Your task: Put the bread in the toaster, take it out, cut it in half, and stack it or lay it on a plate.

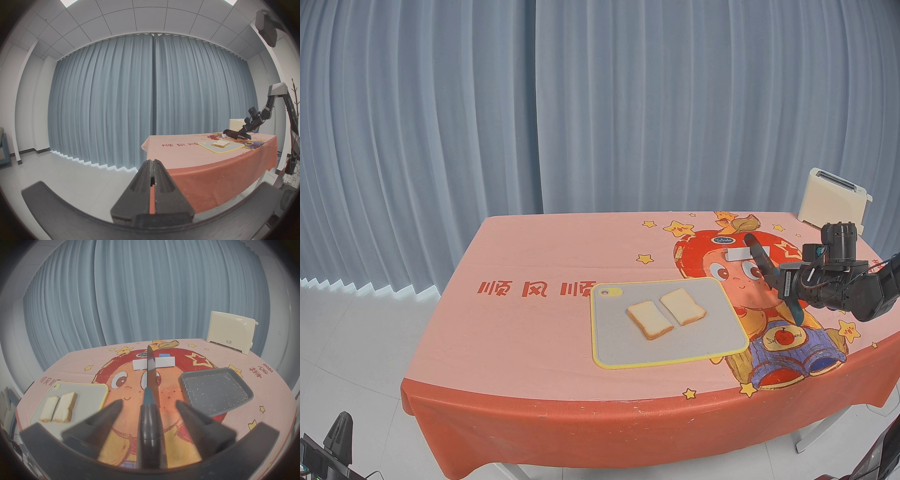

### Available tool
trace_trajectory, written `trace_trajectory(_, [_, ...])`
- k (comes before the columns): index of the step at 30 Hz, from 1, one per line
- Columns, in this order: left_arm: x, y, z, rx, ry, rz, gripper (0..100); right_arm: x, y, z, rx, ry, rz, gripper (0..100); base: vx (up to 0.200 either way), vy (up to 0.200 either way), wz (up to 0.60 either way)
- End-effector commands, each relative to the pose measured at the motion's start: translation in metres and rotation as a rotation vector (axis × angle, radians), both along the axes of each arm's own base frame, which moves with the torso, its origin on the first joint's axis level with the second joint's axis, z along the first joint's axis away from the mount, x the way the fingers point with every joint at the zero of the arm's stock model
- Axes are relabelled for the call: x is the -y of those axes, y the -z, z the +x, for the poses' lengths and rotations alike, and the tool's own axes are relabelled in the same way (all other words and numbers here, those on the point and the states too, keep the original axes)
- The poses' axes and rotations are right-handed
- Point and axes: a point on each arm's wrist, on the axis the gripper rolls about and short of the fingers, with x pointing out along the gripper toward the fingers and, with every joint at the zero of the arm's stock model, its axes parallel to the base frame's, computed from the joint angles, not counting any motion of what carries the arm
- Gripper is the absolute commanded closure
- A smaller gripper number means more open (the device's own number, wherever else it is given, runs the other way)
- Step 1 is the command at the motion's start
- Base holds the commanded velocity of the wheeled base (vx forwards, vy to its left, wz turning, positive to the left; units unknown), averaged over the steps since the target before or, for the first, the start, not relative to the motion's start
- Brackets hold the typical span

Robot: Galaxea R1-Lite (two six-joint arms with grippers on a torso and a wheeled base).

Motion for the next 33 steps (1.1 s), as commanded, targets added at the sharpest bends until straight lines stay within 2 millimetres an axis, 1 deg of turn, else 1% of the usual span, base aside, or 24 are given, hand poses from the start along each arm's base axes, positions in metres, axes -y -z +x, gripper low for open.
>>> trace_trajectory(1, [0.0, 0.005, 0.001, -0.013, 0.0, -0.002, 100, 0.0, -0.002, -0.001, 0.004, -0.001, 0.001, 0, 0.0, 0.0, 0.0])
trace_trajectory(6, [0.0, 0.005, 0.001, -0.014, 0.0, 0.0, 100, -0.001, -0.003, -0.002, 0.007, -0.005, 0.0, 0, 0.0, 0.0, 0.0])
trace_trajectory(11, [0.0, 0.005, 0.001, -0.014, 0.0, 0.0, 100, -0.002, -0.012, -0.007, 0.033, -0.007, 0.001, 0, 0.0, 0.0, 0.0])
trace_trajectory(13, [0.0, 0.005, 0.001, -0.014, 0.0, 0.0, 100, -0.007, -0.026, -0.015, 0.075, -0.018, 0.003, 0, 0.0, 0.0, 0.0])
trace_trajectory(14, [0.0, 0.005, 0.001, -0.014, 0.0, 0.0, 100, -0.007, -0.026, -0.015, 0.075, -0.018, 0.003, 0, 0.0, 0.0, 0.0])
trace_trajectory(15, [0.0, 0.005, 0.001, -0.014, 0.0, 0.0, 100, -0.012, -0.036, -0.024, 0.102, -0.034, 0.008, 0, 0.0, 0.0, 0.0])
trace_trajectory(17, [0.0, 0.005, 0.001, -0.014, 0.0, 0.0, 100, -0.019, -0.047, -0.034, 0.134, -0.061, 0.014, 0, 0.0, 0.0, 0.0])
trace_trajectory(19, [0.0, 0.005, 0.001, -0.014, 0.0, 0.0, 100, -0.026, -0.054, -0.042, 0.155, -0.085, 0.019, 0, 0.0, 0.0, 0.0])
trace_trajectory(20, [0.0, 0.005, 0.001, -0.014, 0.0, 0.0, 100, -0.027, -0.054, -0.043, 0.157, -0.088, 0.019, 0, 0.0, 0.0, 0.0])
trace_trajectory(21, [0.0, 0.005, 0.001, -0.014, 0.0, 0.0, 100, -0.035, -0.06, -0.051, 0.175, -0.117, 0.023, 0, 0.0, 0.0, 0.0])
trace_trajectory(22, [0.0, 0.005, 0.001, -0.014, 0.0, 0.0, 100, -0.038, -0.062, -0.055, 0.181, -0.128, 0.023, 0, 0.0, 0.0, 0.0])
trace_trajectory(25, [0.0, 0.005, 0.001, -0.014, 0.0, 0.0, 100, -0.046, -0.063, -0.062, 0.186, -0.136, 0.012, 0, 0.0, 0.0, 0.0])
trace_trajectory(26, [0.0, 0.005, 0.001, -0.014, 0.0, 0.0, 100, -0.046, -0.063, -0.062, 0.186, -0.136, 0.012, 0, 0.0, 0.0, 0.0])
trace_trajectory(27, [0.0, 0.005, 0.001, -0.014, 0.0, 0.0, 100, -0.052, -0.062, -0.065, 0.185, -0.143, 0.003, 0, 0.0, 0.0, 0.0])
trace_trajectory(29, [0.0, 0.005, 0.001, -0.014, 0.0, 0.0, 100, -0.056, -0.06, -0.066, 0.178, -0.153, 0.0, 0, 0.0, 0.0, 0.0])
trace_trajectory(33, [0.0, 0.005, 0.001, -0.014, 0.0, 0.0, 100, -0.061, -0.057, -0.07, 0.167, -0.172, -0.004, 0, 0.0, 0.0, 0.0])
